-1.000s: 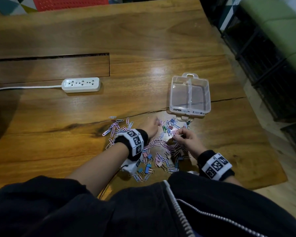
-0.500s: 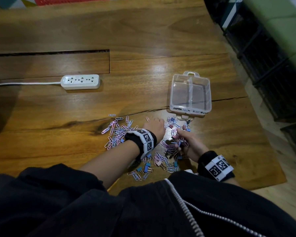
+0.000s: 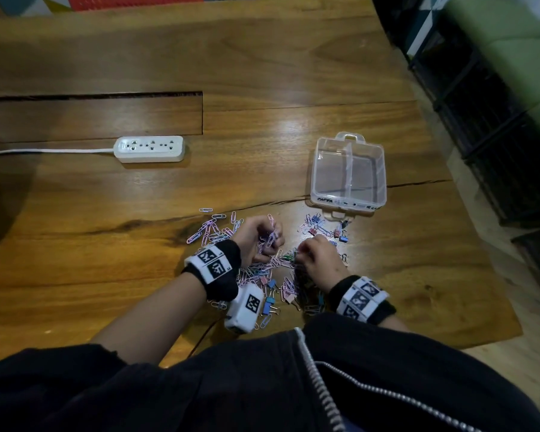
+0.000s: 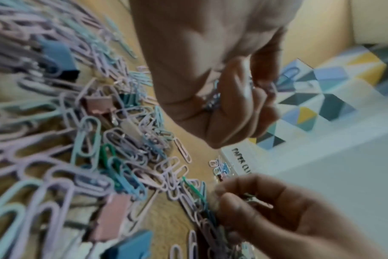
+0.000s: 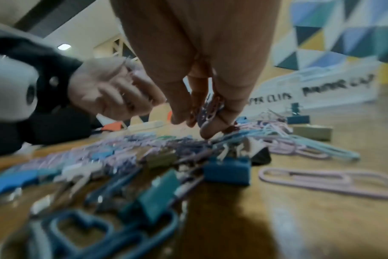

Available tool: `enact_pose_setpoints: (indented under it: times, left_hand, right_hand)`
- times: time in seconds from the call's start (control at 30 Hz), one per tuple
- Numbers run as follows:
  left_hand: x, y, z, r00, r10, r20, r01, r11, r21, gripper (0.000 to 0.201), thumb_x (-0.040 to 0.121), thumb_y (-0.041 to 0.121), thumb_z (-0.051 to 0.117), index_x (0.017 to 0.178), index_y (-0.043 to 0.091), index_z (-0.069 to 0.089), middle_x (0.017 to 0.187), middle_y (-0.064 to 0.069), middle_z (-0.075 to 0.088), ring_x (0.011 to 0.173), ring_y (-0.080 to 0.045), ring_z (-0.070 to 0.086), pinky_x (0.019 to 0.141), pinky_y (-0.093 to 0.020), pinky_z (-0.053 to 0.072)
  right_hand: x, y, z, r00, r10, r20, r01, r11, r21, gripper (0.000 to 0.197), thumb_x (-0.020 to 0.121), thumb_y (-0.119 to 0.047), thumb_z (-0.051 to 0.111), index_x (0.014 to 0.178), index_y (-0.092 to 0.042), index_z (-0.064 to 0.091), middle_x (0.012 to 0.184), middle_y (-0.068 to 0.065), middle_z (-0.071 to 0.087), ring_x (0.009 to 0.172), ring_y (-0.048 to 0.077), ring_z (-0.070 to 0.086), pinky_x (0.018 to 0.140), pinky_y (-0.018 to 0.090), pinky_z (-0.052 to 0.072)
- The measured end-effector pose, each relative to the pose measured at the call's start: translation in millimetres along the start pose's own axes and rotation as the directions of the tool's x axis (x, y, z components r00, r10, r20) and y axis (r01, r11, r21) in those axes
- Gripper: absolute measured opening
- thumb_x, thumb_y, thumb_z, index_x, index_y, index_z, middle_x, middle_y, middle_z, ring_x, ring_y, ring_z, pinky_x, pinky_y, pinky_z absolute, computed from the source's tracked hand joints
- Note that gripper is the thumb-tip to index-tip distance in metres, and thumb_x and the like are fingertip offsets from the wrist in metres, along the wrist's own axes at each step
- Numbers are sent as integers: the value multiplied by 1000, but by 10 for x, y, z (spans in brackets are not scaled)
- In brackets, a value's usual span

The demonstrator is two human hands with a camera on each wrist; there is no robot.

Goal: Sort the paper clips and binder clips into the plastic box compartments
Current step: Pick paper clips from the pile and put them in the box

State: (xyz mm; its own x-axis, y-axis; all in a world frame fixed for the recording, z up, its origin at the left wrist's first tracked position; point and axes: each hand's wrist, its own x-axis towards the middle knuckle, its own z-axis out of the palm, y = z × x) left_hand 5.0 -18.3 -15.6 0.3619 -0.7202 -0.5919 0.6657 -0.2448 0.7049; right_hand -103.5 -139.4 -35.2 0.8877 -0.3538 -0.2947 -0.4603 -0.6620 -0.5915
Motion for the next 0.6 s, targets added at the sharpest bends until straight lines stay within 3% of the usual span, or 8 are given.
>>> enact_pose_setpoints:
  times: [0.1,0.17,0.27,0.33,0.37,0.43,0.5,0.6]
  left_hand:
    - [-20,-33,-26,999,-16,-32,16,1000,-4,31,90,23,29,61,15,39,45,6,48,34,-7,31,36,-10,17]
    - [-16,-55,-47,996,-45,-76,47,999,27,37,92,36,37,60,17,39,45,7,48,32,-6,32,34,-11,18]
    - [-43,-45,-36,979,-72,-190,106,978,178,32,95,33,41,68,16,42,51,4,47,29,-4,34,31,-12,22]
    - [-67,-53,-3,972,-18,-236,122,893,432,34,98,34,34,71,16,43,57,2,41,33,-5,36,35,-13,27]
    - [-75,-70,10,970,34,-240,122,787,605,36,99,35,30,69,17,42,59,2,40,41,-8,38,41,-17,31]
    - [-92,-108,35,964,131,-234,157,433,888,41,98,40,27,73,14,47,70,-3,50,63,-17,47,62,-26,42]
    - [-85,-153,56,953,168,-253,237,110,965,48,94,50,29,85,10,54,84,-9,60,79,-24,56,78,-33,50]
    - [-44,-203,112,940,121,-318,330,-98,939,60,81,67,38,70,11,56,63,-1,55,62,-17,58,59,-28,52]
  right_hand:
    - [-21,-45,120,997,-42,70,54,984,-172,42,82,-38,60,111,-8,52,116,5,44,107,17,38,95,27,34]
    - [-30,-74,168,995,-37,91,58,971,-234,49,77,-44,62,111,-11,48,116,4,42,106,16,36,90,26,33]
    - [-25,-122,184,993,-63,104,80,981,-176,29,85,-23,57,109,-8,50,115,7,45,100,15,37,83,20,28]
    - [-4,-127,174,988,-83,131,109,972,-208,24,88,-6,48,112,-5,49,118,10,48,108,22,41,88,24,32]
    - [16,-115,170,985,-84,149,117,966,-229,27,88,-2,46,114,-4,49,120,10,48,110,23,41,92,26,34]
    - [64,-94,157,980,-82,182,125,964,-235,25,87,-1,46,112,-3,49,117,11,50,111,25,43,92,27,35]
    - [103,-77,142,982,-53,184,83,983,-163,12,88,-6,48,99,-5,52,107,12,53,103,25,48,83,25,36]
    - [120,-77,40,983,48,177,-65,994,90,8,91,-10,46,84,-11,48,89,6,51,81,17,49,62,18,37]
